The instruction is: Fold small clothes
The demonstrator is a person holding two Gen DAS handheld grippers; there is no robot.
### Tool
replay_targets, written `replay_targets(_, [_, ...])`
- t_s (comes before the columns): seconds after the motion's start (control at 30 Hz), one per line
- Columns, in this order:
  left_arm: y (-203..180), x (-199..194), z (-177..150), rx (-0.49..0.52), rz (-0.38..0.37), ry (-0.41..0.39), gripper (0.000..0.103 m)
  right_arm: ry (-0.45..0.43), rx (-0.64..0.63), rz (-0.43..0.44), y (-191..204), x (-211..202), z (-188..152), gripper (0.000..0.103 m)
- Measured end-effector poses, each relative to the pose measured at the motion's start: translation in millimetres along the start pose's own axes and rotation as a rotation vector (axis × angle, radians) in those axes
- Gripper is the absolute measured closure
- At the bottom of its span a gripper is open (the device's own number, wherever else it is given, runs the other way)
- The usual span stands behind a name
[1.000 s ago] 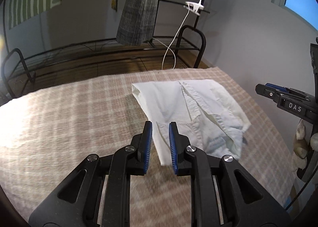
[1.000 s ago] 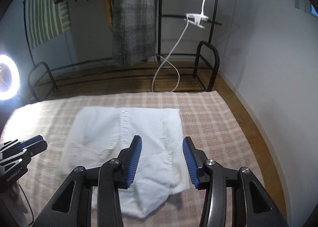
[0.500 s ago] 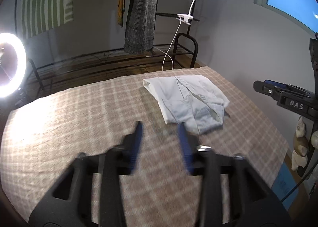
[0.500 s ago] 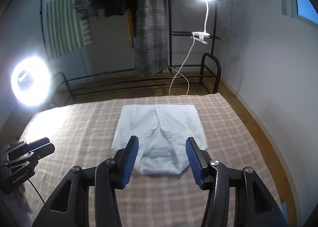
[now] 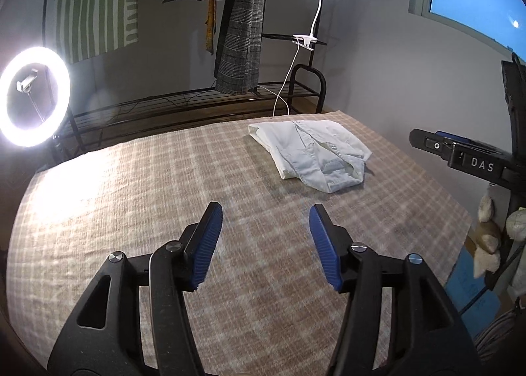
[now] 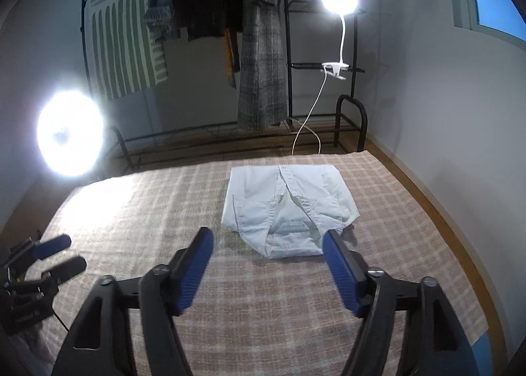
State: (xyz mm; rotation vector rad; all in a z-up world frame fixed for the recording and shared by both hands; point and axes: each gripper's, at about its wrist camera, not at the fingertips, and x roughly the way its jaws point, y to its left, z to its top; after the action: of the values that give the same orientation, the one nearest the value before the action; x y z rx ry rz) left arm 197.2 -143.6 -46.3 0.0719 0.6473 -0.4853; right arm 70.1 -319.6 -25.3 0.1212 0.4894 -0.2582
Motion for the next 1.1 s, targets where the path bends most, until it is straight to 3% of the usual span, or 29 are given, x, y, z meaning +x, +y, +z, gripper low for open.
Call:
replay_targets(0.1, [1,-6,-6,0.001,-0.004,-0.015,0.04,-0.018,-0.001,-0.01,7,-1,-7,0.018])
replay_targets(0.2, [-1,-9,-6,0.018,0.003,-0.024,0.03,-0.002,-0.011,-0.006,13,4,-12,0.017])
replay_targets(0.37, [0,-16,-11,0.033,0.031,-0.039,0.016,-0.032,0.006,-0.022,14,0,-14,0.0])
replay_targets(0.67, [8,-26,-9,0.009,0.077,-0.043,0.003,-0.039,-0.007,-0.05,20,1,-17,0.0])
replay_targets(1.1, [9,-32,-9,0.013,0.118,-0.046,0.0,-0.036,-0.009,-0.039,25,1,-19,0.0])
